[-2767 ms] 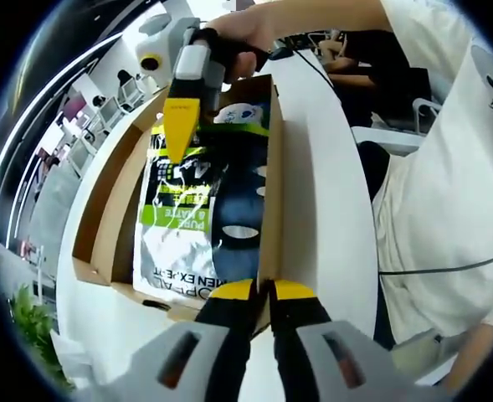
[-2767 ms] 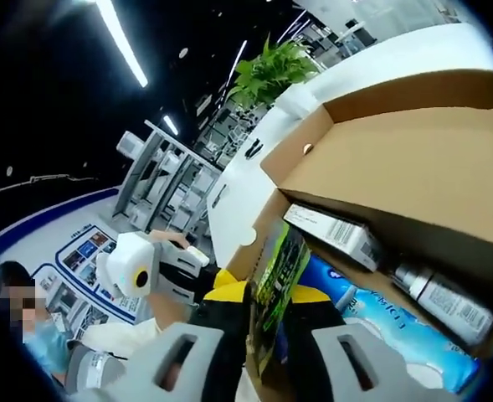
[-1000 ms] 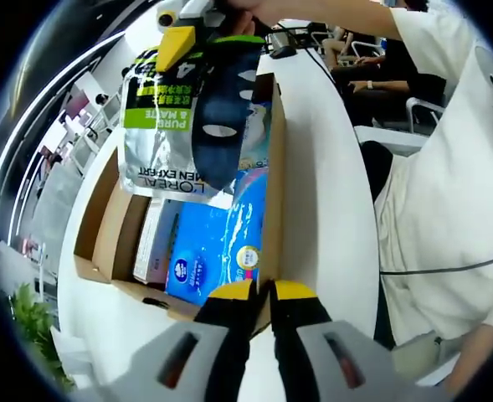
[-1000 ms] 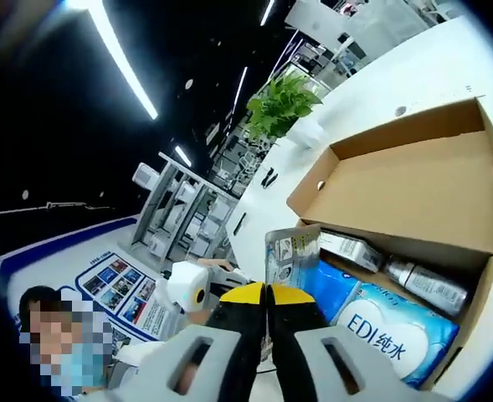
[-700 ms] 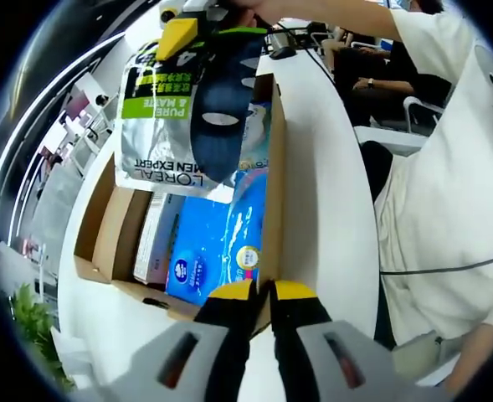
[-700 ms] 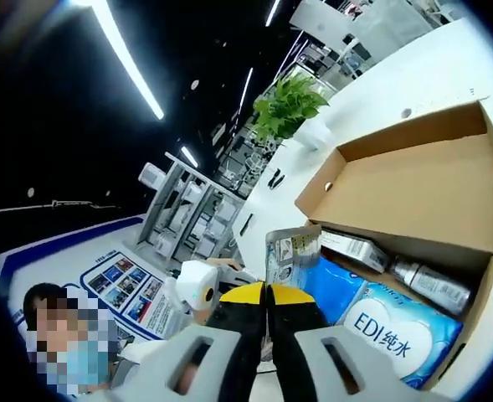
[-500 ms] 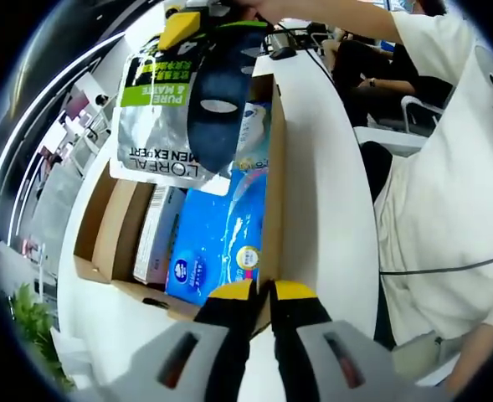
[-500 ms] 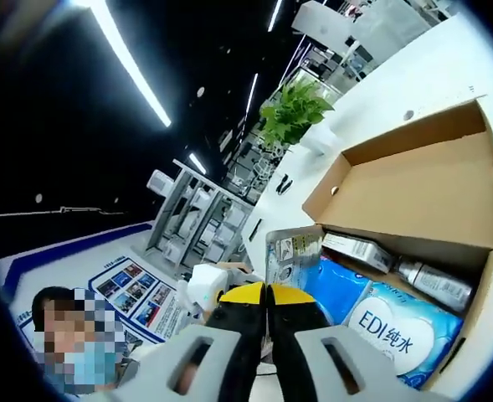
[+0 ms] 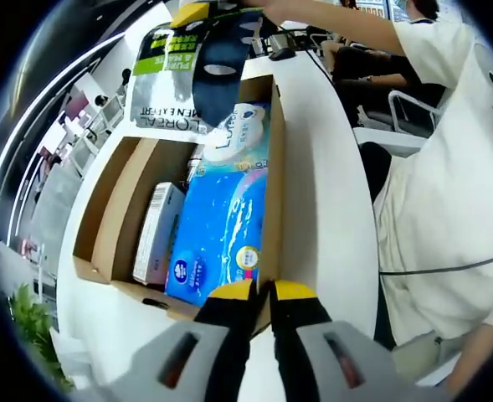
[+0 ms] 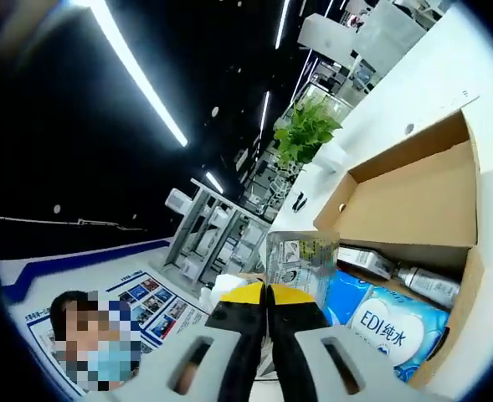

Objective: Operate the shoe box by opening the lid, removing the specified soft item, and placing it in the target area until the item is outside and the box remains undamaged.

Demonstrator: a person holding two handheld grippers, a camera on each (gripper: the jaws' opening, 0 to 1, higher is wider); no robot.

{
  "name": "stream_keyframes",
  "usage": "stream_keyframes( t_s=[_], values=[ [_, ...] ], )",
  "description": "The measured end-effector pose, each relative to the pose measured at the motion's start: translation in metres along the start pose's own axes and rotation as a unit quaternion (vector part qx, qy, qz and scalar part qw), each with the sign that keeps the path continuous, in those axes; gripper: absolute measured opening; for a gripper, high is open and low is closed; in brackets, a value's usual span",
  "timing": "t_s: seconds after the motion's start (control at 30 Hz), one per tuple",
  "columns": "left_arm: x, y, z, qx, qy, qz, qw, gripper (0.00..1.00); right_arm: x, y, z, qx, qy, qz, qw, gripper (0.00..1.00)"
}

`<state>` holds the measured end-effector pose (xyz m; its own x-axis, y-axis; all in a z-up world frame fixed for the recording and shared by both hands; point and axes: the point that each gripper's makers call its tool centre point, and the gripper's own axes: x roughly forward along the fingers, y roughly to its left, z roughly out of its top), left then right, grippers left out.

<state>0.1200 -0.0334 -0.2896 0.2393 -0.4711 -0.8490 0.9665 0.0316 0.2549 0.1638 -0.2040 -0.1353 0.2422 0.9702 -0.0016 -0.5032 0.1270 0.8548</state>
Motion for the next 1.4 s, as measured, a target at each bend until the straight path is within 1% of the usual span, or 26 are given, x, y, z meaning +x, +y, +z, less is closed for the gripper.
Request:
stream_keyframes(
  t_s=[0.07, 0.27, 0.3, 0.47, 0.5, 0.6, 0.73, 0.8, 0.9, 0.97, 1.07, 1.17, 1.2, 1.27, 1.4],
  values=[
    [0.0, 0.0, 0.0, 0.0, 0.0, 0.0, 1.0, 0.07, -0.007, 0.0, 0.005, 0.004, -0.004, 0.003, 1.0, 0.0],
    [0.0, -0.001, 0.0, -0.001, 0.001, 0.0, 1.0, 0.07, -0.01, 0.007, -0.003, -0.002, -0.005, 0.005, 1.0, 0.0],
    [0.001, 0.0, 0.0, -0.001, 0.001, 0.001, 1.0, 0.07, -0.009, 0.011, -0.007, -0.002, -0.004, 0.007, 1.0, 0.0],
    [0.001, 0.0, 0.001, -0.002, 0.0, 0.001, 1.0, 0.07, -0.02, 0.017, -0.006, -0.011, -0.007, 0.004, 0.9999, 0.0],
    [0.001, 0.0, 0.001, -0.002, 0.0, 0.001, 1.0, 0.07, -0.022, 0.021, -0.006, -0.008, -0.011, 0.01, 0.9999, 0.0],
    [0.001, 0.0, 0.001, -0.003, 0.001, 0.001, 1.0, 0.07, -0.027, 0.028, -0.007, -0.004, -0.006, 0.021, 0.9997, 0.0],
    [0.001, 0.0, 0.001, -0.004, 0.0, 0.001, 1.0, 0.07, -0.032, 0.033, -0.009, -0.006, -0.003, 0.025, 0.9997, 0.0],
    [0.001, 0.0, 0.001, -0.003, 0.0, 0.001, 1.0, 0.07, -0.036, 0.035, -0.006, -0.008, -0.008, 0.027, 0.9996, 0.0],
    [0.0, 0.001, 0.0, -0.005, -0.001, 0.003, 1.0, 0.07, -0.041, 0.039, -0.005, -0.011, -0.017, 0.027, 0.9994, 0.0],
    [0.0, 0.001, 0.0, -0.004, -0.002, 0.004, 1.0, 0.07, -0.045, 0.041, -0.004, -0.016, -0.017, 0.025, 0.9994, 0.0],
    [0.0, 0.001, 0.0, -0.003, -0.003, 0.004, 1.0, 0.07, -0.057, 0.052, -0.001, -0.032, -0.024, 0.026, 0.9988, 0.0],
    [0.0, 0.001, 0.0, -0.003, -0.002, 0.004, 1.0, 0.07, -0.061, 0.057, 0.001, -0.035, -0.031, 0.026, 0.9986, 0.0],
    [0.0, 0.001, 0.0, -0.003, -0.002, 0.004, 1.0, 0.07, -0.064, 0.061, 0.0, -0.035, -0.029, 0.033, 0.9984, 0.0],
    [0.0, 0.001, 0.0, -0.004, -0.001, 0.003, 1.0, 0.07, -0.064, 0.063, 0.0, -0.028, -0.031, 0.037, 0.9985, 0.0],
    [0.0, 0.001, 0.0, -0.003, -0.002, 0.004, 1.0, 0.07, -0.062, 0.066, -0.003, -0.03, -0.028, 0.039, 0.9984, 0.0]
  ],
)
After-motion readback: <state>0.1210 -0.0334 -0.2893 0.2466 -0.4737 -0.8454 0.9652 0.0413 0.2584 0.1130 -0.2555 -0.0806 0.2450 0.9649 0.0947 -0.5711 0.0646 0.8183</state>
